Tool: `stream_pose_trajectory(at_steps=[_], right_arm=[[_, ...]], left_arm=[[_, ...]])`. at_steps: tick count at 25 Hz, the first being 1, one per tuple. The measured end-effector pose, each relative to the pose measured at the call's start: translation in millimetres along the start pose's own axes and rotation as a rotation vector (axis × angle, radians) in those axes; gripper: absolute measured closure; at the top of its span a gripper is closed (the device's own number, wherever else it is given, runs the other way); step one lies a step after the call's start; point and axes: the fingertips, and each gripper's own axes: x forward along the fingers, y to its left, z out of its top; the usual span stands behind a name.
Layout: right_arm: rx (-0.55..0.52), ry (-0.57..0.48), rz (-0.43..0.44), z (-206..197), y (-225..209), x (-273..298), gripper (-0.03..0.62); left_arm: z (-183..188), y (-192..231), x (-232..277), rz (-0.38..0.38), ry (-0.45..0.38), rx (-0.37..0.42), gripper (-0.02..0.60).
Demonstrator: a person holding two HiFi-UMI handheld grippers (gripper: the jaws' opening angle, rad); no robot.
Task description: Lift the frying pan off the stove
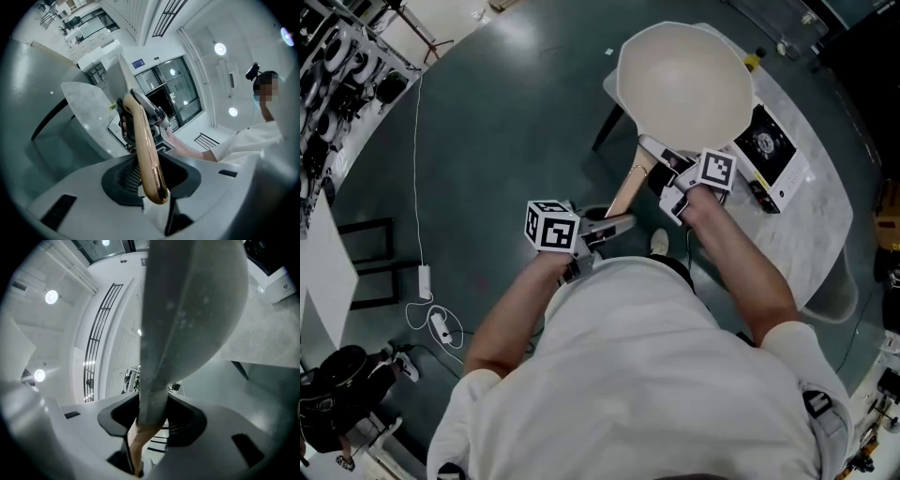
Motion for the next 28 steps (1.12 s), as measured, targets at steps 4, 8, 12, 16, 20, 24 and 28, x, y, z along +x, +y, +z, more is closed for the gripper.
stream_pose_trajectory(at_steps=[4,8,12,16,20,24,28], right_arm=[[-0.006,0.036,0.013,-3.2,0.6,2.1,0.421],[-0.013,0.059,0.021,-9.8,4.8,1.9,0.419],[-0.021,0.076,0.024,-22.4,9.4,9.5,0.419],[-0.029,0.087,0.024,-8.0,8.0,-3.5,0.419],[-0.039,0.091,0.026,-4.5,8.1,-5.7,0.419],[-0.039,0.094,0.027,-4.5,11.8,-5.4,0.418],[-0.046,0.091,0.023,-4.2,12.3,-5.3,0.417]], left_arm=[[-2.5,-1.2,2.3,0.013,-0.025,0.000,0.469],[-6.8,-5.5,-0.4,0.019,-0.037,0.004,0.471],[-12.1,-6.1,-12.6,0.015,-0.055,0.010,0.470],[-7.7,-9.9,7.8,0.012,-0.074,0.009,0.469],[-6.1,-11.5,11.7,0.007,-0.080,0.009,0.469],[-4.6,-14.1,10.8,0.005,-0.081,0.012,0.469],[-4.3,-15.4,10.0,0.000,-0.079,0.010,0.469]])
